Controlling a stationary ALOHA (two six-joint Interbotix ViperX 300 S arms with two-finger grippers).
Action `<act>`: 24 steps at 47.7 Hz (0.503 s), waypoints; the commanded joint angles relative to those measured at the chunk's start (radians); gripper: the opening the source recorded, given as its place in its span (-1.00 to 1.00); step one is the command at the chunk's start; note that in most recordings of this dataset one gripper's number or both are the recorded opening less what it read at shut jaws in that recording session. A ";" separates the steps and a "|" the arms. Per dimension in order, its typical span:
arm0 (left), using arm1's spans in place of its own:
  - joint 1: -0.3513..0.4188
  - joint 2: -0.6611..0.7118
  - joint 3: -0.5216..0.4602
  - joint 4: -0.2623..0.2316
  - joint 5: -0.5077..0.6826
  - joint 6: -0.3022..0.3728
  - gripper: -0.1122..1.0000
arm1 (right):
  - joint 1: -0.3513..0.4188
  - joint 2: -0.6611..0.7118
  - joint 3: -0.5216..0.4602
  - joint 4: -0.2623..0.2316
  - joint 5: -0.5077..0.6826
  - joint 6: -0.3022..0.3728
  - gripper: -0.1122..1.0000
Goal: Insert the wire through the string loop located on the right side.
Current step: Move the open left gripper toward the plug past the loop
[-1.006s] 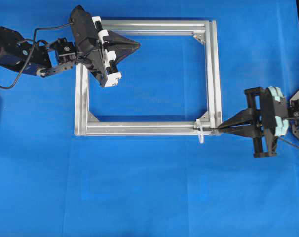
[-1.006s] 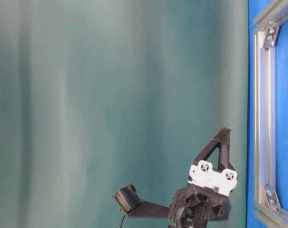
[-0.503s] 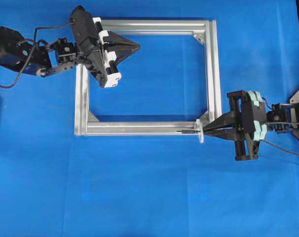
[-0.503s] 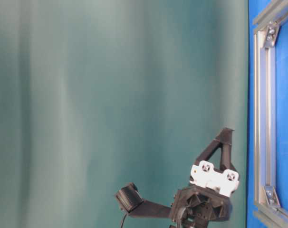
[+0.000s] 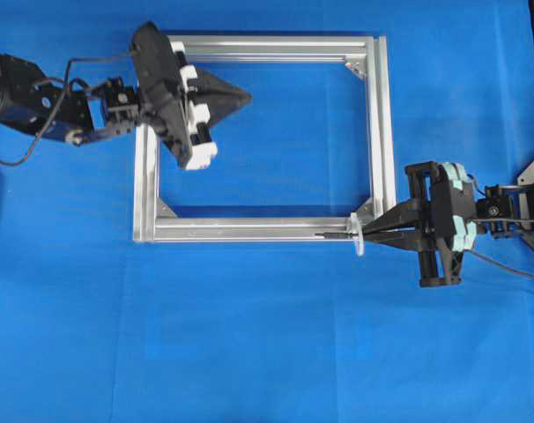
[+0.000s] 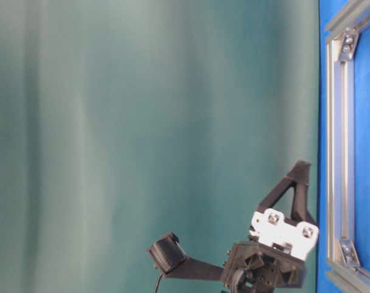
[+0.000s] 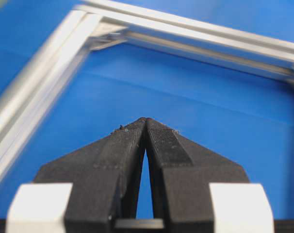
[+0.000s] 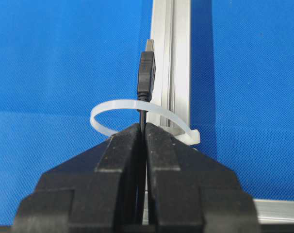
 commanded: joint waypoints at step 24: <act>-0.324 -0.032 -0.034 0.000 -0.011 -0.037 -0.77 | -0.003 -0.008 -0.015 -0.002 -0.009 -0.002 -0.87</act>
